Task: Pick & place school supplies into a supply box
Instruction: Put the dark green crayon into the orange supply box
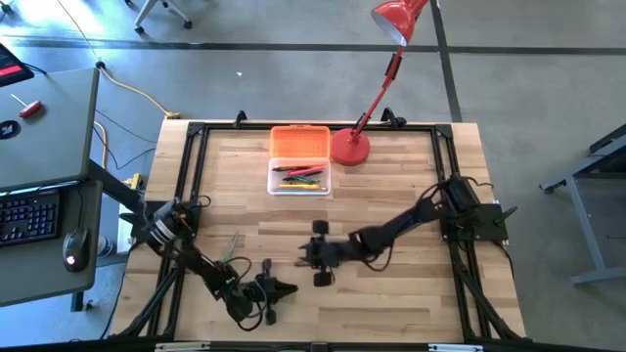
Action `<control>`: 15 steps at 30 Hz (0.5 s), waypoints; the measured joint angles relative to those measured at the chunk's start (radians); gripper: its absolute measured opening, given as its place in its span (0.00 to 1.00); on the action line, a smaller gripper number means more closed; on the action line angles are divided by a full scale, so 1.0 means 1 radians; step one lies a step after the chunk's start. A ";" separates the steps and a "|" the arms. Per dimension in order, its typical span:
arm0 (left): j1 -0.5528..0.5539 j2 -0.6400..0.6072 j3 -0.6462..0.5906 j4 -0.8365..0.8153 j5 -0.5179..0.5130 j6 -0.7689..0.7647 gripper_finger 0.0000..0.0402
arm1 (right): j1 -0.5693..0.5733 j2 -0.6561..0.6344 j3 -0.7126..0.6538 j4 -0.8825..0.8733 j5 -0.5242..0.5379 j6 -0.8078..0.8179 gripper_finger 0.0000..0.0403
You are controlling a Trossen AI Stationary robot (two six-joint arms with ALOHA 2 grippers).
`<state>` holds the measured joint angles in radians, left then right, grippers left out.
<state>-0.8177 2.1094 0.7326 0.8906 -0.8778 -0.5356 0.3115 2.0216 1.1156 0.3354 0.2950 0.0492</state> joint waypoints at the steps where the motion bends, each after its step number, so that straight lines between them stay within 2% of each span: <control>1: 0.002 -0.024 0.001 -0.005 -0.005 0.002 0.08 | 0.018 0.000 -0.002 -0.033 0.045 0.034 0.26; 5: 0.024 -0.110 0.005 -0.054 -0.025 0.071 0.08 | 0.081 -0.001 -0.099 -0.080 0.146 0.205 0.26; 7: 0.051 -0.152 0.003 -0.093 -0.035 0.136 0.08 | 0.110 -0.002 -0.160 -0.023 0.162 0.295 0.26; 10: 0.126 -0.223 0.007 -0.157 -0.035 0.211 0.10 | 0.161 -0.004 -0.265 0.135 0.191 0.380 0.26; 15: 0.340 -0.303 0.006 -0.330 0.123 0.196 0.11 | 0.232 0.000 -0.407 0.445 0.225 0.369 0.26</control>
<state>-0.4778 1.8060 0.7383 0.5607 -0.7548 -0.3393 0.5434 2.0221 0.7083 0.7806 0.5197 0.4182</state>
